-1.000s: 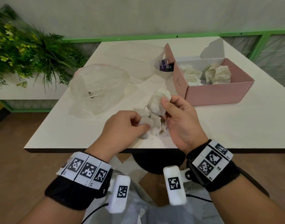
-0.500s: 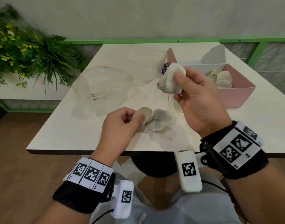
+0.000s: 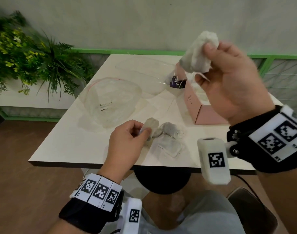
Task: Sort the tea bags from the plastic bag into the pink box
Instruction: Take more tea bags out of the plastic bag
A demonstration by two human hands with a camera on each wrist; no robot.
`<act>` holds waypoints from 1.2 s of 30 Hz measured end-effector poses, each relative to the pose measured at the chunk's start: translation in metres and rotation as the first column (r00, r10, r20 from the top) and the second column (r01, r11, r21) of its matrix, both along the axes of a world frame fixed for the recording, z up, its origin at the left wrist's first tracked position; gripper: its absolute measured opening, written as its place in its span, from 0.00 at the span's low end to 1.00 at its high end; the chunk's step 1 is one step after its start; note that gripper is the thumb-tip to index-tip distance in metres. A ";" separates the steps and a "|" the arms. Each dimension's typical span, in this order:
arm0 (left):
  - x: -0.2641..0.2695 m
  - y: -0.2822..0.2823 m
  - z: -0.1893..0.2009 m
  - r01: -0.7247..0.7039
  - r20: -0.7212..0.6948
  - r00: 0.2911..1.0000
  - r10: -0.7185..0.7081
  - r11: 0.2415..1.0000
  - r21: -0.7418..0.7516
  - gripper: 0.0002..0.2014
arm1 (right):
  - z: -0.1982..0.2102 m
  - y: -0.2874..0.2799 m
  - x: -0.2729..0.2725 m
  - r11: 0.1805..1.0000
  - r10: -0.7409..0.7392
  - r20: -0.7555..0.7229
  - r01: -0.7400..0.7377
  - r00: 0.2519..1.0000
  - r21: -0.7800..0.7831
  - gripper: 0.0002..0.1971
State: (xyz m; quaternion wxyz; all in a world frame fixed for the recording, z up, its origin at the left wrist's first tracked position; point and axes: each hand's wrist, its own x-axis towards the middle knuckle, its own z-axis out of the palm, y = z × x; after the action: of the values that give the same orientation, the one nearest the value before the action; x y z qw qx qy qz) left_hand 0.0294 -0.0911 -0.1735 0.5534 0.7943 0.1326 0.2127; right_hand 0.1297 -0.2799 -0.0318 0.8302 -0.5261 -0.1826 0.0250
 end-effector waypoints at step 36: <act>-0.004 -0.029 0.012 0.206 0.261 0.955 -0.140 0.946 -0.249 0.09 | -0.104 0.031 -0.047 0.920 0.111 -0.255 -0.196 0.961 -0.339 0.12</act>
State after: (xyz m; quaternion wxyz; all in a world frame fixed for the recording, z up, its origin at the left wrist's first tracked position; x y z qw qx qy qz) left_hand 0.0249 -0.1205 -0.1610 0.6861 0.6875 0.0222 0.2368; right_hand 0.0824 -0.2493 -0.1357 0.7304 -0.6469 -0.1181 0.1844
